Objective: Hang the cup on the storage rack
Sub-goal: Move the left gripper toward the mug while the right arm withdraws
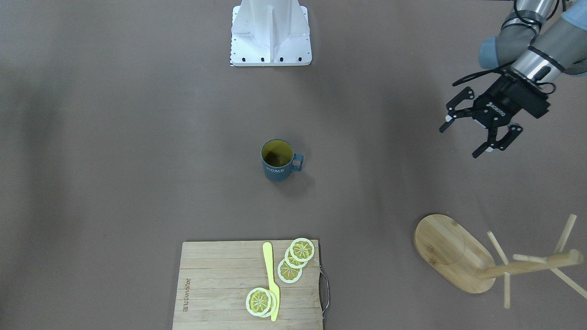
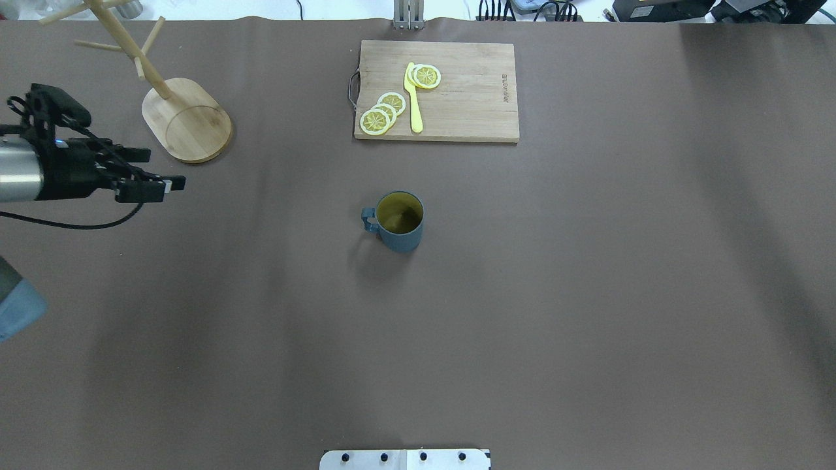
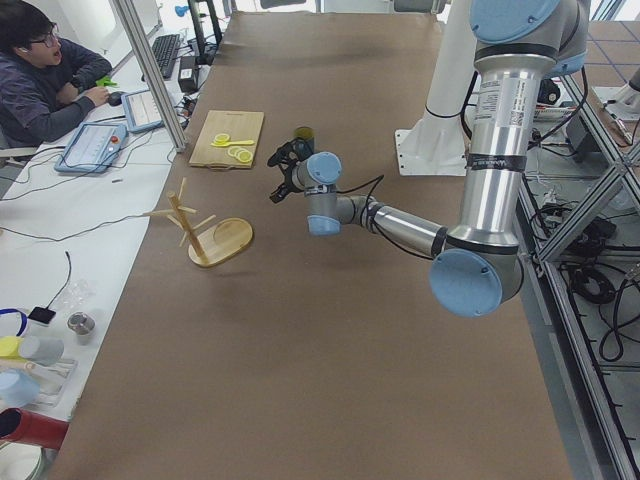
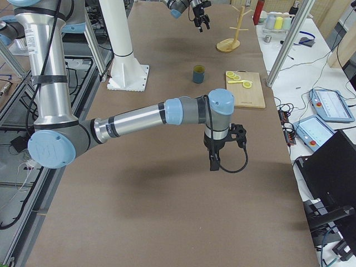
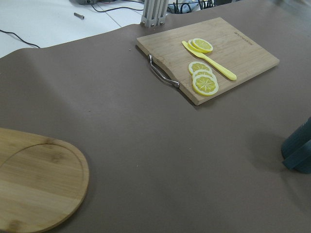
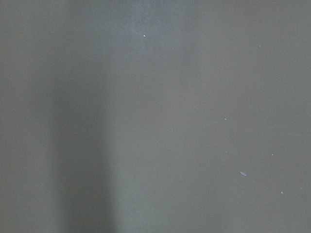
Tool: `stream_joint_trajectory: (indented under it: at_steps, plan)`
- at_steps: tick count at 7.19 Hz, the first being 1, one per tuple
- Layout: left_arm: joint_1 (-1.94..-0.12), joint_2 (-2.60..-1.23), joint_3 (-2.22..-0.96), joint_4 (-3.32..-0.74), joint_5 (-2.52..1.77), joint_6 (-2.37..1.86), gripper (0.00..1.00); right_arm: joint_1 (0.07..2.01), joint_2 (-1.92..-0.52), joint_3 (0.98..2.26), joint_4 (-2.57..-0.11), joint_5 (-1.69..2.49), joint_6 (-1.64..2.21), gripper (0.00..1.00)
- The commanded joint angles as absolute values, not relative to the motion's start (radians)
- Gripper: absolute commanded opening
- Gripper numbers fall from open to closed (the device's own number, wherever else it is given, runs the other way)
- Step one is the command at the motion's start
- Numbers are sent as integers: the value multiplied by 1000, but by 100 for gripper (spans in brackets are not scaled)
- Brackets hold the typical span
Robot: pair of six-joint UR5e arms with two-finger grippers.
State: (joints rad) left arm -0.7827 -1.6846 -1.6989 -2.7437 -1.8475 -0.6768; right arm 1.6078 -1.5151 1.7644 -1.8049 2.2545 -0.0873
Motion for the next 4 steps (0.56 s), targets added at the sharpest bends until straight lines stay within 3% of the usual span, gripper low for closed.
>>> stream_joint_trajectory:
  at_steps: [1, 3, 4]
  plan:
    - [-663, -1802, -1614, -2740, -1702, -683, 98, 1661, -1586, 1743, -1802, 2276, -129, 100]
    - [-580, -1951, -1469, -2741, -1585, -687, 98, 1664, -1612, 1738, -1801, 2276, -124, 100]
    - [-548, -1960, -1467, -2740, -1566, -689, 98, 1666, -1611, 1738, -1801, 2278, -123, 100]
